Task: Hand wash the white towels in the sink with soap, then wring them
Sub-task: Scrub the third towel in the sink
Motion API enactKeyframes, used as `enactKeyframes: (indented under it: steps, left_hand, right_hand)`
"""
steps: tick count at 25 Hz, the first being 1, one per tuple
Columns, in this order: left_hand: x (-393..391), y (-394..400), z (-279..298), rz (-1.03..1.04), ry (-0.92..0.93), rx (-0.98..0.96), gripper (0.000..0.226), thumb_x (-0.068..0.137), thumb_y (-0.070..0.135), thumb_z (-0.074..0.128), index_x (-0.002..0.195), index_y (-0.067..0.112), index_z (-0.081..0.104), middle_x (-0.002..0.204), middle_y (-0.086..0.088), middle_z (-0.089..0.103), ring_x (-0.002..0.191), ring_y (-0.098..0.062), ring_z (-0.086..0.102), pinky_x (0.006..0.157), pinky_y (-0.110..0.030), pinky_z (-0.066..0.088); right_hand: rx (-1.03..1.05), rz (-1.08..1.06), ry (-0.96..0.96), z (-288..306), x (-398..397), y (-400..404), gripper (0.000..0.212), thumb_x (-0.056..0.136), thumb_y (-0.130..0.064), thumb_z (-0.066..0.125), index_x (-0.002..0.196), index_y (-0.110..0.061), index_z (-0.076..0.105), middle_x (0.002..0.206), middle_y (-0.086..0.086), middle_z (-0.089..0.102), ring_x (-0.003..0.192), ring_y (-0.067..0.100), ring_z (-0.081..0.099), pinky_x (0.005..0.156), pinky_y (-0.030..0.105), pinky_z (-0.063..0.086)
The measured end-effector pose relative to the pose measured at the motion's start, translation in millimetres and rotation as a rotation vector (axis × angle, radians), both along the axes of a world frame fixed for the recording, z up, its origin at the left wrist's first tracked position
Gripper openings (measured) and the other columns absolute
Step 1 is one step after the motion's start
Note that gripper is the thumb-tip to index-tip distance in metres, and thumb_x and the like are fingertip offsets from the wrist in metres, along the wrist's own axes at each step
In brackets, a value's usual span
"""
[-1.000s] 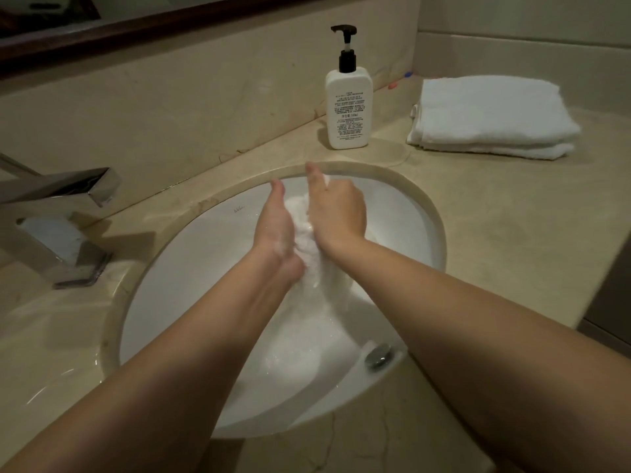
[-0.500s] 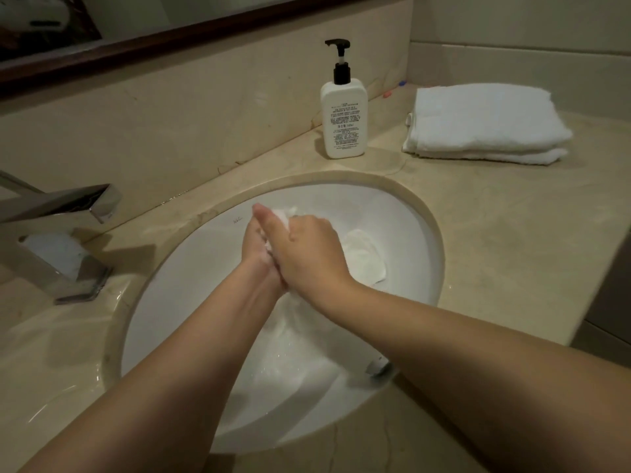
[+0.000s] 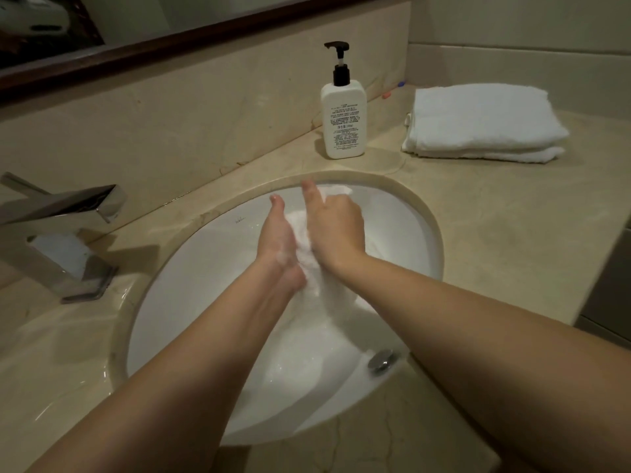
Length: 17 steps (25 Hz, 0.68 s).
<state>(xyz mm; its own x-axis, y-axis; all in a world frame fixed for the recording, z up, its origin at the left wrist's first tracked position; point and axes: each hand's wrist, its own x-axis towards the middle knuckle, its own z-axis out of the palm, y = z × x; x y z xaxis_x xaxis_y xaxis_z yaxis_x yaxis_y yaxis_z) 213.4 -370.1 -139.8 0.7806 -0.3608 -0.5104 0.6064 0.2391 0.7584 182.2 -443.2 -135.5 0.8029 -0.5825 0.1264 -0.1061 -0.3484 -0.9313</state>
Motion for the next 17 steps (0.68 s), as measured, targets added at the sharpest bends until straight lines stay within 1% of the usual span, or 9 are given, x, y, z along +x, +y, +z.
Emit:
enactKeyframes:
  steps: [2, 3, 7, 8, 11, 12, 14, 15, 17]
  left_hand:
    - [6, 3, -6, 0.051, -0.043, -0.01, 0.075, 0.095, 0.077, 0.035, 0.075, 0.01, 0.063, 0.061, -0.006, 0.07, 0.06, -0.018, 0.07, 0.063, -0.023, 0.057]
    - [7, 3, -8, 0.043, -0.058, -0.009, 0.072, 0.097, 0.075, 0.032, 0.074, 0.012, 0.058, 0.054, -0.004, 0.066, 0.054, -0.015, 0.067, 0.058, -0.02, 0.054]
    - [-4, -3, 1, -0.022, -0.022, 0.022, 0.08, 0.095, 0.075, 0.039, 0.103, 0.003, 0.071, 0.104, -0.019, 0.076, 0.099, -0.033, 0.073, 0.094, -0.039, 0.055]
    - [-3, -3, -1, 0.024, -0.012, -0.007, 0.078, 0.093, 0.077, 0.041, 0.099, 0.005, 0.071, 0.1, -0.015, 0.077, 0.095, -0.03, 0.074, 0.091, -0.036, 0.055]
    - [6, 1, -9, 0.097, -0.053, -0.039, 0.067, 0.099, 0.071, 0.033, 0.078, 0.014, 0.06, 0.057, -0.002, 0.066, 0.063, -0.016, 0.067, 0.072, -0.03, 0.048]
    - [6, 1, -10, 0.08, -0.051, -0.013, 0.067, 0.1, 0.069, 0.033, 0.085, 0.011, 0.062, 0.062, -0.005, 0.07, 0.07, -0.019, 0.068, 0.076, -0.032, 0.05]
    - [-4, -3, -1, -0.022, -0.041, 0.022, 0.078, 0.098, 0.073, 0.034, 0.11, 0.004, 0.069, 0.098, -0.018, 0.077, 0.095, -0.029, 0.071, 0.093, -0.038, 0.054]
    - [-6, -3, 2, -0.043, -0.006, 0.028, 0.081, 0.096, 0.076, 0.035, 0.116, 0.005, 0.068, 0.106, -0.018, 0.076, 0.1, -0.03, 0.072, 0.095, -0.038, 0.055]
    - [0, 2, -5, -0.005, -0.043, 0.037, 0.071, 0.098, 0.074, 0.031, 0.105, 0.011, 0.064, 0.082, -0.007, 0.078, 0.076, -0.017, 0.075, 0.071, -0.025, 0.059]
  right_hand:
    - [-0.1, 0.161, -0.021, -3, -13, 17, 0.065, 0.1, -0.06, 0.041, 0.061, -0.011, 0.059, 0.064, 0.006, 0.062, 0.068, 0.026, 0.062, 0.064, 0.036, 0.045]
    - [-0.12, 0.168, -0.009, -3, -13, 20, 0.066, 0.1, -0.061, 0.041, 0.062, -0.011, 0.061, 0.065, 0.006, 0.063, 0.07, 0.027, 0.063, 0.065, 0.036, 0.046]
    - [0.033, -0.039, 0.014, 3, 2, -4, 0.063, 0.102, -0.058, 0.041, 0.057, -0.015, 0.047, 0.065, 0.006, 0.056, 0.067, 0.026, 0.055, 0.066, 0.036, 0.04]
    - [-0.015, 0.01, 0.0, 3, -3, 2, 0.063, 0.102, -0.058, 0.041, 0.058, -0.013, 0.052, 0.068, 0.008, 0.061, 0.07, 0.028, 0.058, 0.068, 0.037, 0.043]
    - [-0.155, 0.164, 0.021, -3, -14, 27, 0.063, 0.101, -0.061, 0.038, 0.067, -0.013, 0.061, 0.078, 0.015, 0.069, 0.079, 0.033, 0.063, 0.072, 0.038, 0.048]
    - [-0.123, 0.102, 0.032, -2, -8, 21, 0.063, 0.101, -0.061, 0.038, 0.066, -0.013, 0.058, 0.079, 0.014, 0.068, 0.079, 0.033, 0.062, 0.07, 0.037, 0.046]
    - [-0.004, -0.033, 0.067, 1, 4, 1, 0.063, 0.102, -0.06, 0.038, 0.063, -0.012, 0.051, 0.077, 0.012, 0.064, 0.077, 0.032, 0.061, 0.066, 0.035, 0.041]
    - [-0.006, -0.047, 0.059, 0, 5, -2, 0.063, 0.102, -0.059, 0.038, 0.062, -0.012, 0.05, 0.075, 0.011, 0.064, 0.076, 0.031, 0.061, 0.066, 0.034, 0.04]
    - [-0.092, 0.101, 0.055, -1, -7, 13, 0.065, 0.101, -0.061, 0.038, 0.065, -0.011, 0.057, 0.076, 0.013, 0.067, 0.075, 0.031, 0.061, 0.067, 0.035, 0.043]
